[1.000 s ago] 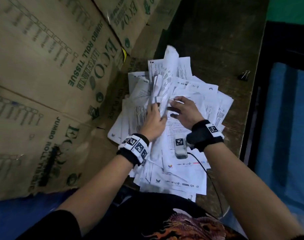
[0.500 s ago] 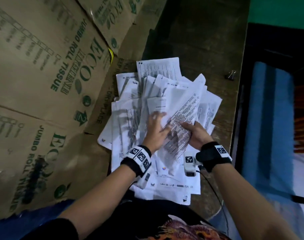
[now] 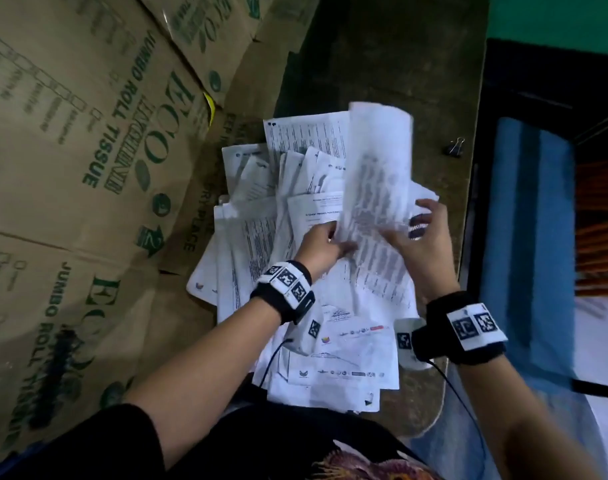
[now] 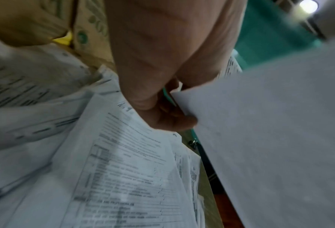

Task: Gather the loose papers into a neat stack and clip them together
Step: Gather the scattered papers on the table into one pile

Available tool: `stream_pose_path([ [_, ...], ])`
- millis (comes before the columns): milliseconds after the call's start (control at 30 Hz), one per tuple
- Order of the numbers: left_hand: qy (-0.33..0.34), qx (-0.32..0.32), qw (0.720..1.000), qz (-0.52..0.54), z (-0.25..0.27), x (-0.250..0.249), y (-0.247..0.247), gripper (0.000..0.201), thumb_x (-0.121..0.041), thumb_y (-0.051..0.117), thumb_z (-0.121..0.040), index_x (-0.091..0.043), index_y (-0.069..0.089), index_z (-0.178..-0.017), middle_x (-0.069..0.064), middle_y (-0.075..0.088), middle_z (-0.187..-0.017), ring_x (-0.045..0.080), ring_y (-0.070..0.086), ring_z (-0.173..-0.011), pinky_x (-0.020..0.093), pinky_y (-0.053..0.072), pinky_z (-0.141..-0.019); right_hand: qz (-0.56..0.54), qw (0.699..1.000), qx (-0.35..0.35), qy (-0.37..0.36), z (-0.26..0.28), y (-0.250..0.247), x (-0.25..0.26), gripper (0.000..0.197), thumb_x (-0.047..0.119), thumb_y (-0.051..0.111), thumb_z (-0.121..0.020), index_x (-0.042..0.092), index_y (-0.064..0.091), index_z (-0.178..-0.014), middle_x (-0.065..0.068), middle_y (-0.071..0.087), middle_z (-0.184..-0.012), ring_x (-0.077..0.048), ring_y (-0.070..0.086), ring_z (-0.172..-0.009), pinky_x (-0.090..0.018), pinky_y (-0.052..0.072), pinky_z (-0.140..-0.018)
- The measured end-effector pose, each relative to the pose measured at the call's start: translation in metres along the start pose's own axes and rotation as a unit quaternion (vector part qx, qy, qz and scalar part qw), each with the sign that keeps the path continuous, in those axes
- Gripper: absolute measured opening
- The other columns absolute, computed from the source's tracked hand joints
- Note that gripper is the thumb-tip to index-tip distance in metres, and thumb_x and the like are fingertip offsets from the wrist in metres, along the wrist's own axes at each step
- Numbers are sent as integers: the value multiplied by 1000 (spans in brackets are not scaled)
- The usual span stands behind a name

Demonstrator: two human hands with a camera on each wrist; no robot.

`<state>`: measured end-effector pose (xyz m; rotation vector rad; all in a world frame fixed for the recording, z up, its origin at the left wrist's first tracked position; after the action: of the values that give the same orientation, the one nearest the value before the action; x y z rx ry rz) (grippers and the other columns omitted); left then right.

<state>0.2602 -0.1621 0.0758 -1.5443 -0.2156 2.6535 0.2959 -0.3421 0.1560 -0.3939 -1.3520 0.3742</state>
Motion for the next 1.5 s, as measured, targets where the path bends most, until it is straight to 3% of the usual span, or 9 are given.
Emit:
stream_pose_path([
  [200,-103,-15,994,-35,15,58,-20,38,-10,61,-89,-9,46,-124,5,60,-113,24,61,-103,31,52,-79,407,890,181,-97,11,78,-25,76,57,58,-84,38,21,-148,-5,24,-149,-34,29,-133,-58,32,-103],
  [367,-104,21,983,-152,26,80,-37,46,-15,64,-88,-10,46,-130,6,62,-111,23,62,-96,25,53,-71,526,787,318,-53,26,124,-101,75,66,39,-90,45,0,-150,-2,-1,-161,-38,12,-144,-63,27,-108],
  [533,-110,-191,952,-211,14,93,-148,61,-32,66,-83,-10,38,-132,16,43,-135,34,44,-125,43,42,-101,525,788,316,-58,29,126,-110,84,72,39,-85,49,-12,-147,-1,-10,-162,-39,5,-146,-66,29,-104],
  [667,-205,-148,957,-139,-4,107,-183,108,-43,69,-81,1,-3,-149,0,43,-139,26,29,-141,39,22,-117,530,786,313,-63,29,128,-108,87,75,41,-82,50,-12,-146,-2,-7,-161,-38,6,-145,-67,33,-101],
  [767,-213,-124,964,-102,-17,105,-186,85,-23,76,-79,-2,25,-144,0,46,-127,20,47,-124,28,35,-104,541,781,310,-45,28,131,-104,92,72,49,-80,46,-7,-148,-3,-5,-160,-39,6,-144,-68,33,-102],
  [867,-237,-135,961,-54,-32,116,-189,109,-43,88,-41,-7,44,-134,7,52,-137,23,54,-120,38,44,-103,534,793,289,-45,26,145,-84,86,67,51,-84,33,7,-151,-5,-5,-160,-42,6,-145,-70,27,-105],
  [967,-276,-109,953,-68,-26,109,-180,99,-37,86,-61,-2,36,-140,13,41,-146,29,44,-131,35,40,-104,504,804,291,-124,27,181,-50,78,63,43,-90,37,2,-150,-4,-6,-160,-47,10,-144,-72,34,-100],
  [1200,-238,-148,952,-120,-14,100,-168,89,-25,78,-76,-2,27,-145,12,33,-152,28,37,-137,33,36,-108,588,684,380,-205,37,226,-50,77,75,27,-87,47,-11,-148,-5,-14,-161,-61,5,-137,-66,50,-82],
  [1500,-257,-199,942,-79,4,100,-152,76,-24,82,-70,3,45,-131,18,52,-135,31,53,-122,37,48,-99,586,687,378,-200,45,218,-59,79,79,17,-84,45,-13,-148,-4,-20,-160,-61,-3,-138,-73,40,-90],
])
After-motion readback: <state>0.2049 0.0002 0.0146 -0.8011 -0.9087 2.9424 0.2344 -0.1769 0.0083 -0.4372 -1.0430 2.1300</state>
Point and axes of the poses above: each hand's wrist, its own z-axis away from the middle knuckle, its own y-axis out of the palm, x = y × z, the point moved 7 cm from there along -z, towards the middle knuckle
